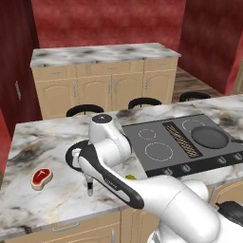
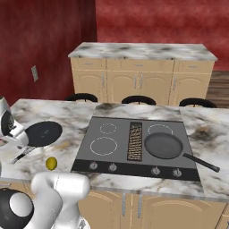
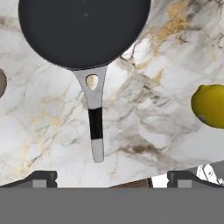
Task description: Place both pans onto different burners. Then place the lemon and the steak on different pans.
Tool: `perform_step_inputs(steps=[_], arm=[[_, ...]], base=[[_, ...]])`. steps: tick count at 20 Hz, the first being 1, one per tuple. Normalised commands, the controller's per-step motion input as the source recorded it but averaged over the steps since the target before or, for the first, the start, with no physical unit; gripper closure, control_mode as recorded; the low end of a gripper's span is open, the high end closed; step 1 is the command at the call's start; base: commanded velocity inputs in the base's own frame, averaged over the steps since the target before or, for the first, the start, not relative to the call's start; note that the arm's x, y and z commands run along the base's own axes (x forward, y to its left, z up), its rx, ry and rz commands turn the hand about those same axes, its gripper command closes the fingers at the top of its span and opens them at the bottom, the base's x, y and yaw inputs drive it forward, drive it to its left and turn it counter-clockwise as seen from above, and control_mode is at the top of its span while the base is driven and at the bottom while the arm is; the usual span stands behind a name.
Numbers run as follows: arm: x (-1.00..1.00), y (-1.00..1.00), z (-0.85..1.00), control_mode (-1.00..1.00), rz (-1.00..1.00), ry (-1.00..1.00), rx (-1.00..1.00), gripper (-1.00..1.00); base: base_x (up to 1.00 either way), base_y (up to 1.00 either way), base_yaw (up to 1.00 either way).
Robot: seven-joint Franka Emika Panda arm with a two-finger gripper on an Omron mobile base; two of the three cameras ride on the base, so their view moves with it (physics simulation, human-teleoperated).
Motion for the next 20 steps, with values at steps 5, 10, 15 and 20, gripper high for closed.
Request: perform_step_inputs(steps=[5,10,15,20], arm=[[0.18,0.06,-0.22,-1.00,0.00,0.00,0.00,-1.00],[0.16,0.06,-0.19,-1.00,0.00,0.00,0.00,-1.00],[0.16,0.02,-0.23,-1.00,0.00,0.00,0.00,-1.00],[0.16,0.02,-0.18,-1.00,0.00,0.00,0.00,-1.00]], base=[[0.00,0.00,0.00],[0.00,0.00,0.00],[0.00,0.00,0.00],[0.00,0.00,0.00]])
